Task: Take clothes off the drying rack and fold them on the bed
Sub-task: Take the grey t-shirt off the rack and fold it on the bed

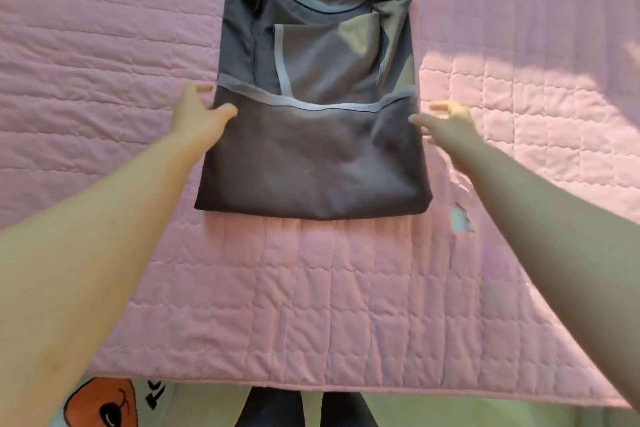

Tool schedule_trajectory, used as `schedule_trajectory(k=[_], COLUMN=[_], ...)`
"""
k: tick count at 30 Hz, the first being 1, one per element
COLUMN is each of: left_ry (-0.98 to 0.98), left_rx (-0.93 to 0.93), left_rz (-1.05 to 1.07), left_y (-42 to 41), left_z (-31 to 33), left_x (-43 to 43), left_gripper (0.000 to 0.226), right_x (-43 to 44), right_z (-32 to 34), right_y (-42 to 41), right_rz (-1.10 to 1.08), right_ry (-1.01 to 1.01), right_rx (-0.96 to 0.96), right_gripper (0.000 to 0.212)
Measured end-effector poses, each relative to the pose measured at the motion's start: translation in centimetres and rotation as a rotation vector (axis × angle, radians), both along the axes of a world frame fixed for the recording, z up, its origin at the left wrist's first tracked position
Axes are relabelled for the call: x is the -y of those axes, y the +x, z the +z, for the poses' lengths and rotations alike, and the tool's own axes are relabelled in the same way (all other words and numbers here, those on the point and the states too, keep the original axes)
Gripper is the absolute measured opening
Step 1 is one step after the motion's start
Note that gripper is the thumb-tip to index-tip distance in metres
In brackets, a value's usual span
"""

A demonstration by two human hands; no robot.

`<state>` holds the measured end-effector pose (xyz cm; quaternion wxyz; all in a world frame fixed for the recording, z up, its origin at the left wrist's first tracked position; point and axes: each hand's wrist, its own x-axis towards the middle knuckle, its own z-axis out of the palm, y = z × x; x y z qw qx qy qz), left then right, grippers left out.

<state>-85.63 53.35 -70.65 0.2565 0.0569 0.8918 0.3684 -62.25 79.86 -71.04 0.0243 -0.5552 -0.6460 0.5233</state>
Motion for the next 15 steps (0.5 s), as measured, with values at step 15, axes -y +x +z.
schedule_trajectory(k=[15], left_ry=[-0.175], left_rx=[0.162], left_rz=[0.077], left_y=[6.1], left_z=[-7.3], left_x=[9.5], left_gripper=[0.033], right_x=[6.3], right_z=[-5.8], right_y=[7.1], right_rz=[-0.242], right_ry=[-0.102], right_rx=[0.156], right_gripper=[0.032])
